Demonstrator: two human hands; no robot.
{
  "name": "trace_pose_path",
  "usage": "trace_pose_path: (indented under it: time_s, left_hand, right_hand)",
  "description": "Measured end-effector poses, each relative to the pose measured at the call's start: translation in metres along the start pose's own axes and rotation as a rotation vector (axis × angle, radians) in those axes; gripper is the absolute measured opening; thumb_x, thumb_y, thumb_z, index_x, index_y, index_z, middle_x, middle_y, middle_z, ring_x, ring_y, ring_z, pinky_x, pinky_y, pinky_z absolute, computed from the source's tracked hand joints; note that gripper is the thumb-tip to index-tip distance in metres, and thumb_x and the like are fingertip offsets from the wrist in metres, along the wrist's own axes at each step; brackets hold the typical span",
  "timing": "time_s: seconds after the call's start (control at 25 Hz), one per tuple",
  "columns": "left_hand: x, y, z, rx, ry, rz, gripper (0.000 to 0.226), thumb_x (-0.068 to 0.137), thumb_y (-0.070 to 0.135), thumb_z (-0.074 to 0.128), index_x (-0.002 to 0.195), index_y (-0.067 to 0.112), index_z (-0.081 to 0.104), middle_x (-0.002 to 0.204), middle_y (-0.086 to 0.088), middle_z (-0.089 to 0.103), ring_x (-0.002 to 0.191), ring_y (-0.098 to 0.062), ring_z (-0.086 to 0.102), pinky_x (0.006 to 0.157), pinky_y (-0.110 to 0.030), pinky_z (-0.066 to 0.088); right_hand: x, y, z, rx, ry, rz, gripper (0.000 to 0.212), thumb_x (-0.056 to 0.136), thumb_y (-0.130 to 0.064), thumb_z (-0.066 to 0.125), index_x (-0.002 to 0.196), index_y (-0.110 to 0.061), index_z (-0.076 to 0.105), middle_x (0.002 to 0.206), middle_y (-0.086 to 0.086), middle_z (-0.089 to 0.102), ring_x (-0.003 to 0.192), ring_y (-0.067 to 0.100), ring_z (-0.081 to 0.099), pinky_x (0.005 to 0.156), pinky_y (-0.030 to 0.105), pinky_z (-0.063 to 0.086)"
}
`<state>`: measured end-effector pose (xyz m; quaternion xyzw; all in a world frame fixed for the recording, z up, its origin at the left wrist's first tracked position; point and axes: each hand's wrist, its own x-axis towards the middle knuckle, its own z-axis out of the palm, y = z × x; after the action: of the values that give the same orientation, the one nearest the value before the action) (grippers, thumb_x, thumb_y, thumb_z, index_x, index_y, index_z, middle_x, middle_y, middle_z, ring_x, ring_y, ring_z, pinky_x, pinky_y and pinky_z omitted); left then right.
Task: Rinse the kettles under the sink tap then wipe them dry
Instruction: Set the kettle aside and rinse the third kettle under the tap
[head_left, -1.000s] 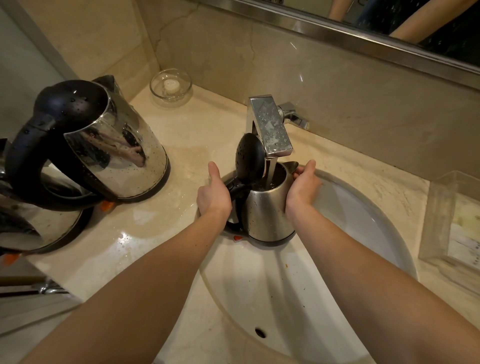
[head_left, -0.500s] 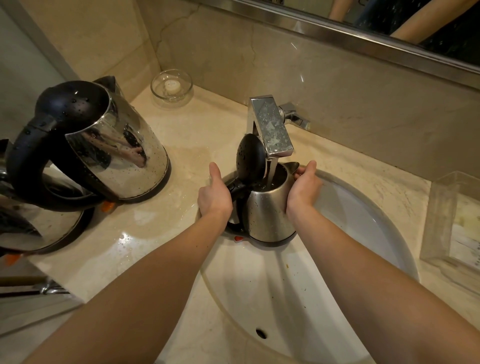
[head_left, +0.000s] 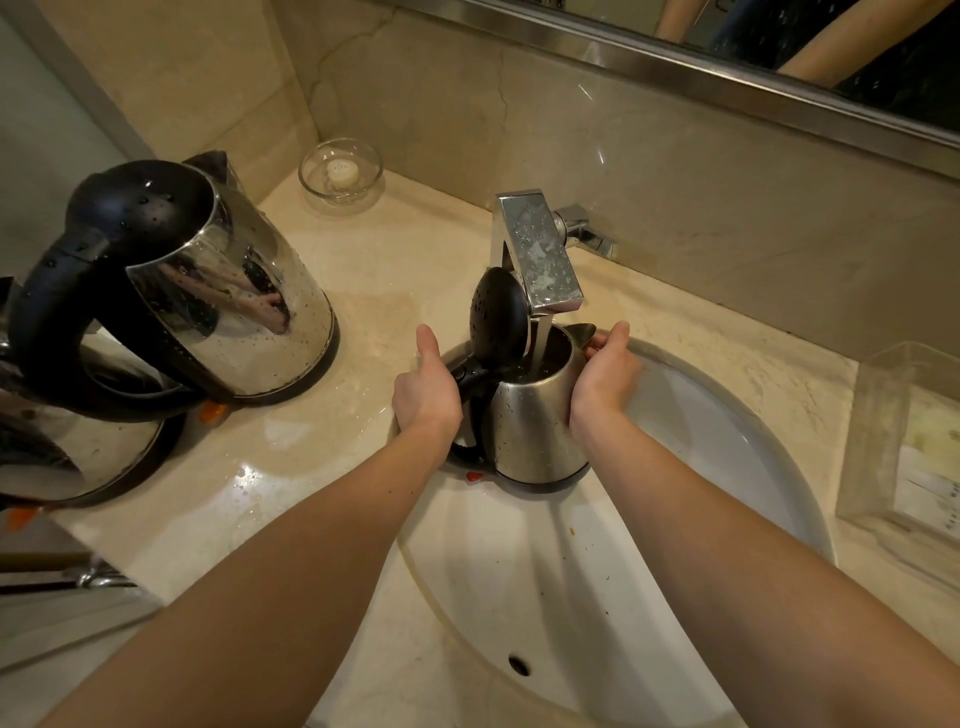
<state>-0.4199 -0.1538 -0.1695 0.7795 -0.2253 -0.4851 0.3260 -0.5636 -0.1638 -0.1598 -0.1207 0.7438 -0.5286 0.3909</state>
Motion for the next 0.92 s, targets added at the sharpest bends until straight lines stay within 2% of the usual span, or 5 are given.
trace_pose_path:
  time_s: [0.12, 0.48, 0.64, 0.8, 0.92]
  left_hand:
    - [0.0001, 0.0004, 0.0002, -0.007, -0.007, -0.008, 0.087, 0.082, 0.087, 0.016, 0.106, 0.016, 0.059, 0.094, -0.012, 0.064, 0.083, -0.028, 0.059, 0.096, -0.051, 0.054]
    - [0.0030, -0.0010, 0.0007, 0.001, -0.007, -0.001, 0.071, 0.088, 0.083, 0.020, 0.086, 0.021, 0.054, 0.088, -0.011, 0.061, 0.080, -0.027, 0.057, 0.094, -0.049, 0.053]
    - [0.0038, -0.0012, 0.0006, 0.008, -0.010, 0.006, 0.072, 0.089, 0.082, 0.020, 0.089, 0.019, 0.055, 0.088, -0.010, 0.061, 0.081, -0.026, 0.058, 0.095, -0.049, 0.054]
    - [0.0039, -0.0015, 0.0007, 0.020, -0.005, 0.011, 0.067, 0.089, 0.083, 0.019, 0.084, 0.023, 0.051, 0.088, -0.010, 0.062, 0.080, -0.026, 0.058, 0.094, -0.048, 0.055]
    - [0.0012, -0.0001, 0.0001, 0.009, 0.001, 0.016, 0.075, 0.085, 0.085, 0.019, 0.088, 0.020, 0.055, 0.087, -0.010, 0.062, 0.079, -0.027, 0.058, 0.094, -0.048, 0.054]
  right_hand:
    - [-0.0012, -0.0008, -0.0002, -0.006, -0.009, 0.002, 0.047, 0.105, -0.041, 0.031, 0.076, -0.024, 0.065, 0.079, -0.005, 0.065, 0.078, 0.012, 0.057, 0.074, 0.031, 0.039]
    - [-0.0002, 0.0010, 0.0015, -0.030, 0.005, -0.011, 0.049, 0.104, -0.041, 0.031, 0.077, -0.021, 0.067, 0.081, -0.002, 0.067, 0.077, 0.012, 0.058, 0.075, 0.031, 0.040]
    - [-0.0010, -0.0005, 0.0010, -0.037, 0.005, -0.014, 0.048, 0.104, -0.040, 0.031, 0.073, -0.024, 0.064, 0.078, -0.004, 0.065, 0.076, 0.011, 0.057, 0.073, 0.031, 0.039]
    - [-0.0045, -0.0027, -0.0004, -0.041, 0.001, -0.019, 0.047, 0.106, -0.037, 0.030, 0.074, -0.022, 0.061, 0.076, -0.004, 0.062, 0.073, 0.009, 0.055, 0.064, 0.027, 0.039]
    - [-0.0065, -0.0032, -0.0019, -0.045, 0.002, -0.018, 0.048, 0.106, -0.037, 0.030, 0.073, -0.022, 0.061, 0.075, -0.004, 0.062, 0.073, 0.009, 0.055, 0.063, 0.026, 0.039]
